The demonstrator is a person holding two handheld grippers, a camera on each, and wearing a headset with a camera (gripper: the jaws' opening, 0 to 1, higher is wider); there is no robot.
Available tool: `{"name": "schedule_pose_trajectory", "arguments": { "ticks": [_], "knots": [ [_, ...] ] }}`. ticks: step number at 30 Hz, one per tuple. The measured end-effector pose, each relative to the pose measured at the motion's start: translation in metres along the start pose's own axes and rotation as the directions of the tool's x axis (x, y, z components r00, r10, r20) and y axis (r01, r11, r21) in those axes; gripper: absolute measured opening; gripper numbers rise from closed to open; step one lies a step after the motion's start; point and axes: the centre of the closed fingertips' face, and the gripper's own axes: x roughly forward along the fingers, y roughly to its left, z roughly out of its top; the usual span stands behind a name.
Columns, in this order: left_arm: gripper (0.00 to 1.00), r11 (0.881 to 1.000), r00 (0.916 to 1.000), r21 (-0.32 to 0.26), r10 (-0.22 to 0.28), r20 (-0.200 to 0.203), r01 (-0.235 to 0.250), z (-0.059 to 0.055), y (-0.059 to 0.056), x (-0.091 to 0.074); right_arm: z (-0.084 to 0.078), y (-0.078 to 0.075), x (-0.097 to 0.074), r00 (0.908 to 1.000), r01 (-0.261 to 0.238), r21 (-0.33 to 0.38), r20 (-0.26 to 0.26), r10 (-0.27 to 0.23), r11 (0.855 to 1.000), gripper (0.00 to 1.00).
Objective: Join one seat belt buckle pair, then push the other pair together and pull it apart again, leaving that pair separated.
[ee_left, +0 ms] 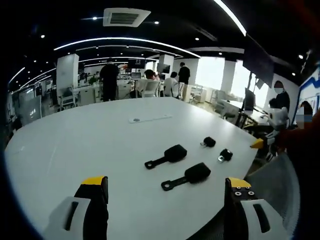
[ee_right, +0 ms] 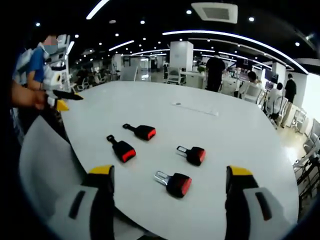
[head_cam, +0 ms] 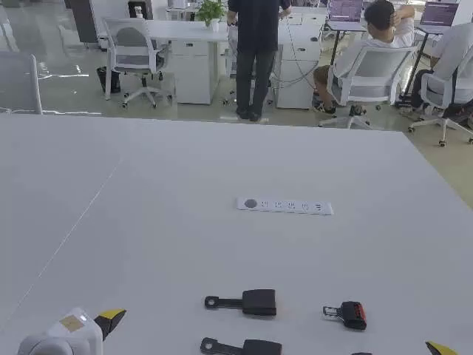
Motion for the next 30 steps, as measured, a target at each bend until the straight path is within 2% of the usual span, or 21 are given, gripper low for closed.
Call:
{"name": "schedule_pose_trajectory", "arguments": {
  "ticks": [30],
  "knots": [
    [0.98, 1.0, 1.0, -0.007, 0.003, 0.003, -0.003, -0.0015, 0.0005, -0.0003, 0.0017, 0.0003, 0.0027, 1.0, 0.002, 0.004, 0.008, -0.002, 1.0, 0.95]
  ]
}}
